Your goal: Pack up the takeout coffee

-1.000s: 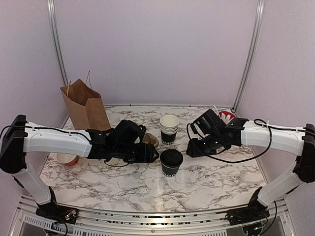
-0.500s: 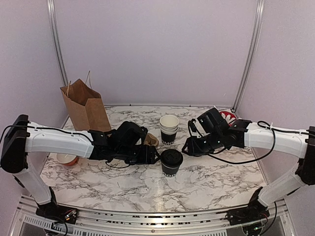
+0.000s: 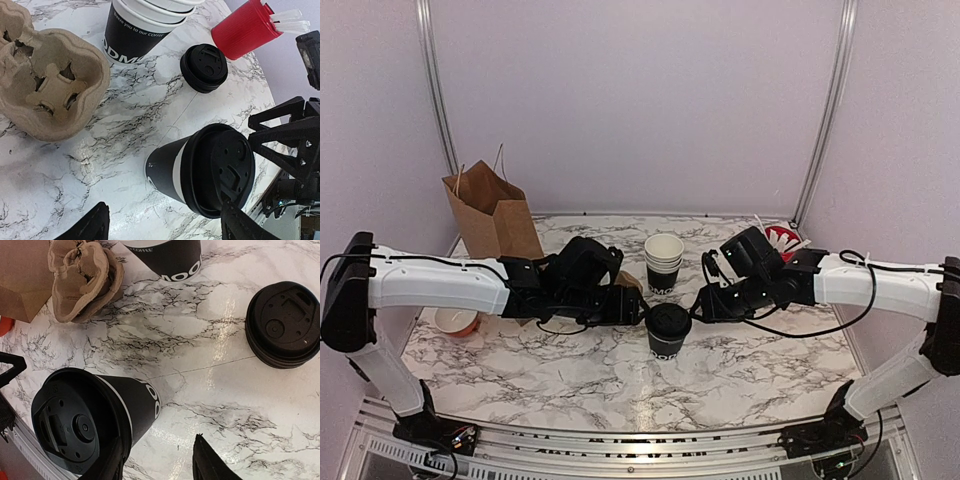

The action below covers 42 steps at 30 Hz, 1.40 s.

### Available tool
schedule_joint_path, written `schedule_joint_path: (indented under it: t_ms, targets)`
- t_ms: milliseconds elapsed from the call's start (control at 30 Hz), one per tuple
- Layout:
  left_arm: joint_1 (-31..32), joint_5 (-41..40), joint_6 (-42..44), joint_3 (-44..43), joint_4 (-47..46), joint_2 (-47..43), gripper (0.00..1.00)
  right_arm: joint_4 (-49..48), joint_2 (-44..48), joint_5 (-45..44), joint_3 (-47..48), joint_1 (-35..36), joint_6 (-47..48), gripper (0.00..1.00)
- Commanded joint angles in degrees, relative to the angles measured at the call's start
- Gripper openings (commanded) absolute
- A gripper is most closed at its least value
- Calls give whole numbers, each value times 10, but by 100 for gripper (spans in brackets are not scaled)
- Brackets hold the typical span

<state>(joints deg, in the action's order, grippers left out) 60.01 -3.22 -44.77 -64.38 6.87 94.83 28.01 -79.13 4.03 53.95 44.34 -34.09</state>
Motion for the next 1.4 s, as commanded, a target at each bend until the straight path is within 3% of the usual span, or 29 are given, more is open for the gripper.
schedule_joint_path:
  t_ms: [0, 233, 433, 900, 1200, 1367]
  targets:
    - [2, -22, 19, -34, 31, -26, 77, -9, 1, 4, 1, -3, -3, 46]
    - [8, -24, 31, -54, 39, 0, 76, -9, -2, 3, 1, -3, -2, 46]
    - [25, -40, 42, -79, 58, 25, 51, -7, -4, 1, 4, -3, 0, 46]
    - [39, -60, 80, -159, 128, 26, 22, -5, -13, 1, 5, -3, 3, 45]
    - [53, -7, 52, -102, 104, 139, 16, -7, -20, 6, 8, -3, 6, 45]
    - [55, -33, 56, -100, 101, 116, 17, -2, -17, 5, 12, -3, 8, 45]
